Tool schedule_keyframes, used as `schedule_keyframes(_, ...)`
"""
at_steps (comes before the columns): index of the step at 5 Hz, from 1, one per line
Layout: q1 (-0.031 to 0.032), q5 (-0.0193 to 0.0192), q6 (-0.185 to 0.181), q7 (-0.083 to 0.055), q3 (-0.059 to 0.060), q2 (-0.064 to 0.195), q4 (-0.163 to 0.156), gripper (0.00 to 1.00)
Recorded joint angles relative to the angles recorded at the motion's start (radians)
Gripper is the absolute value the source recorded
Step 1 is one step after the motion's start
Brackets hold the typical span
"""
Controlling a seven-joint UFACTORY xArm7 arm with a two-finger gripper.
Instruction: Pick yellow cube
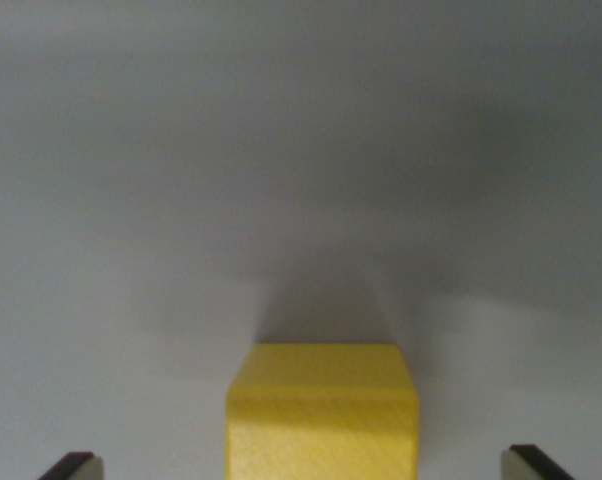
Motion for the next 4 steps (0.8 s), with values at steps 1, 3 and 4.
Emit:
schedule_keyframes(1,-0.0006,0.0034,-0.029,-0.003,0.000,0.020,-0.013,0.00)
schedule_keyframes(3,-0.0011,0.0060,-0.052,-0.006,-0.001,0.036,-0.023,0.00)
schedule_keyframes(4,-0.0011,0.0060,-0.052,-0.006,-0.001,0.036,-0.023,0.00)
